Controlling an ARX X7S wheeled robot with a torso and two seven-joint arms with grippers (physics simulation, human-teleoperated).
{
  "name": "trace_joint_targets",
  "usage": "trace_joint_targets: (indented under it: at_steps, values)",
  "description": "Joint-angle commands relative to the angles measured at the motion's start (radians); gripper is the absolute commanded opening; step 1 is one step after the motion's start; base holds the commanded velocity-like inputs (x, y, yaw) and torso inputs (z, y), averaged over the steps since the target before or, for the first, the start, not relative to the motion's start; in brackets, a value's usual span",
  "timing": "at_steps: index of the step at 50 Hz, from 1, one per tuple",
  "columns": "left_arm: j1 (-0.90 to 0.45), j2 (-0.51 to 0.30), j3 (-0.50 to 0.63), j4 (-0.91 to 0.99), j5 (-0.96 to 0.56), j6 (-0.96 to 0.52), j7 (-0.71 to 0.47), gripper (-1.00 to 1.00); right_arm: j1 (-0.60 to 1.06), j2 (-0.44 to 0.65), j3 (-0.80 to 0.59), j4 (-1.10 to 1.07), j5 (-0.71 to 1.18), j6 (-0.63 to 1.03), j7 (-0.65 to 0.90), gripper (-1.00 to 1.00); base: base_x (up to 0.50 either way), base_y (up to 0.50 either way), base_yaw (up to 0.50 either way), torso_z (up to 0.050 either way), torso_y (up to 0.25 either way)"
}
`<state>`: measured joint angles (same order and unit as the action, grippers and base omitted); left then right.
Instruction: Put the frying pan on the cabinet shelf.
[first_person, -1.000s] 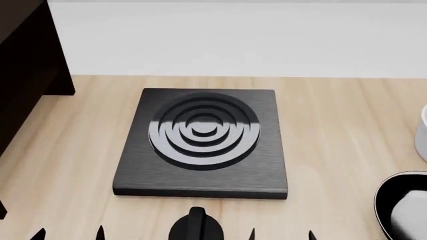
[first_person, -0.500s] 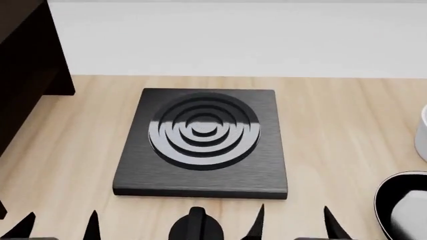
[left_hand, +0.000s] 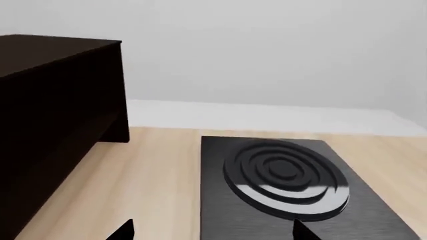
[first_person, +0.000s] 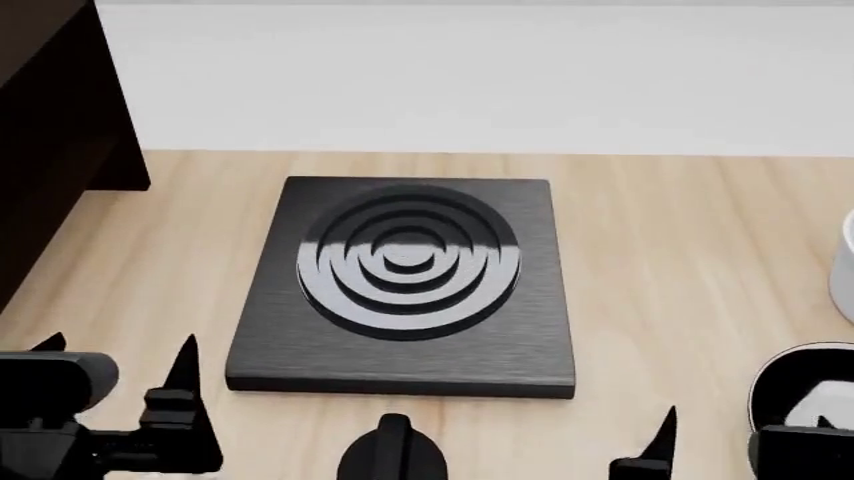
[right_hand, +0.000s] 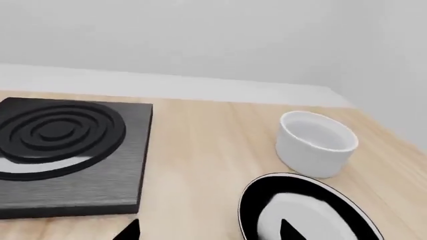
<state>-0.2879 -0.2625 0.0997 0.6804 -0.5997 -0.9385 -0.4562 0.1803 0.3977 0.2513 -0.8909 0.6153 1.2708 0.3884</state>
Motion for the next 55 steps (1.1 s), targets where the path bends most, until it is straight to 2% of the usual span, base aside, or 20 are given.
trace_joint_targets:
  at_steps: [1,6,8,11,15,18,28,39,45,55]
  values:
    - [-0.115,0.014,-0.017,-0.040,-0.041,-0.082,-0.016,1.00,0.044,0.125,0.232,-0.026,0.382,0.298,0.129,1.00,0.00,0.00,0.00,0.000,0.000]
    - [-0.107,-0.003,-0.010,-0.040,-0.042,-0.080,-0.006,1.00,-0.025,0.187,0.331,0.068,0.602,0.293,0.300,1.00,0.00,0.00,0.00,0.000,0.000]
    - [-0.092,-0.011,-0.020,-0.037,-0.049,-0.079,-0.003,1.00,-0.054,0.217,0.335,0.095,0.599,0.280,0.305,1.00,0.00,0.00,0.00,0.000,0.000]
    - [-0.080,-0.018,-0.039,-0.037,-0.059,-0.076,0.000,1.00,-0.082,0.213,0.428,0.155,0.694,0.281,0.346,1.00,0.00,0.00,0.00,0.000,0.000]
    - [-0.076,-0.021,-0.047,-0.024,-0.071,-0.086,-0.006,1.00,-0.138,0.269,0.440,0.187,0.692,0.262,0.320,1.00,0.00,0.00,0.00,0.000,0.000]
    - [-0.075,-0.023,-0.049,-0.016,-0.079,-0.095,-0.010,1.00,-0.181,0.306,0.424,0.222,0.664,0.254,0.300,1.00,0.00,0.00,0.00,0.000,0.000]
    - [-0.069,-0.027,-0.046,-0.023,-0.080,-0.085,-0.009,1.00,-0.238,0.325,0.413,0.307,0.638,0.211,0.263,1.00,0.00,0.00,0.00,0.000,0.000]
    - [-0.066,-0.031,-0.039,-0.028,-0.084,-0.082,-0.009,1.00,-0.183,0.324,0.346,0.455,0.619,0.173,0.239,1.00,0.00,0.00,0.00,0.000,0.000]
    - [-0.064,-0.027,-0.057,-0.029,-0.107,-0.084,-0.007,1.00,-0.130,0.304,0.257,0.531,0.575,0.120,0.194,1.00,0.00,0.00,0.00,0.000,0.000]
    - [-0.056,-0.033,-0.042,-0.041,-0.100,-0.070,-0.002,1.00,-0.091,0.276,0.234,0.608,0.569,0.089,0.182,1.00,0.00,0.00,0.00,0.000,0.000]
